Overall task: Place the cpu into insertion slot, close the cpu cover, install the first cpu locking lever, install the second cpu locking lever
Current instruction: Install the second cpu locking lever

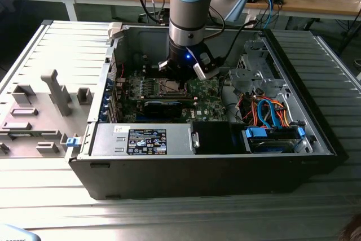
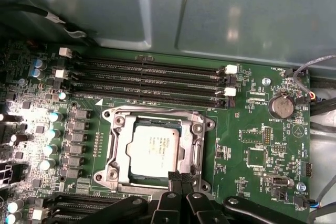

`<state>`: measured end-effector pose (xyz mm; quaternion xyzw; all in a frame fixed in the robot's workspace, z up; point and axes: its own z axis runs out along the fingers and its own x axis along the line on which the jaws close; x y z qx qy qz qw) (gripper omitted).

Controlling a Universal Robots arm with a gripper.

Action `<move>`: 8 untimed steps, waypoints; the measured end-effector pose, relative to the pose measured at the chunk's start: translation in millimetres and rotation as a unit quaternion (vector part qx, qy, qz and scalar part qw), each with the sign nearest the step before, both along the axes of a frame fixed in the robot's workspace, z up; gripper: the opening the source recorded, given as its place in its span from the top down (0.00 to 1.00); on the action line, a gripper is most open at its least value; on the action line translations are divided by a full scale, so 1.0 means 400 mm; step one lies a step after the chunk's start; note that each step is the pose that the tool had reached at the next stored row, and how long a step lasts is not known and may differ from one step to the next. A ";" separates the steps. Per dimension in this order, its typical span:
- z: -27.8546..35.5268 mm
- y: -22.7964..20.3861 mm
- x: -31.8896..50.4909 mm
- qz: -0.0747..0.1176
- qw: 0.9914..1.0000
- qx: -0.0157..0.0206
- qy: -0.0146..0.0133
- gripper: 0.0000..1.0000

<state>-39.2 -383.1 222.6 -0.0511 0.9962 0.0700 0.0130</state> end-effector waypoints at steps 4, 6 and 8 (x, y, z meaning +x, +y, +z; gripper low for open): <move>0.000 -0.006 0.000 0.000 1.000 0.000 0.000 0.89; 0.000 -0.010 0.000 0.000 1.000 0.000 0.000 0.89; 0.000 -0.013 0.000 0.000 1.000 0.000 0.000 0.89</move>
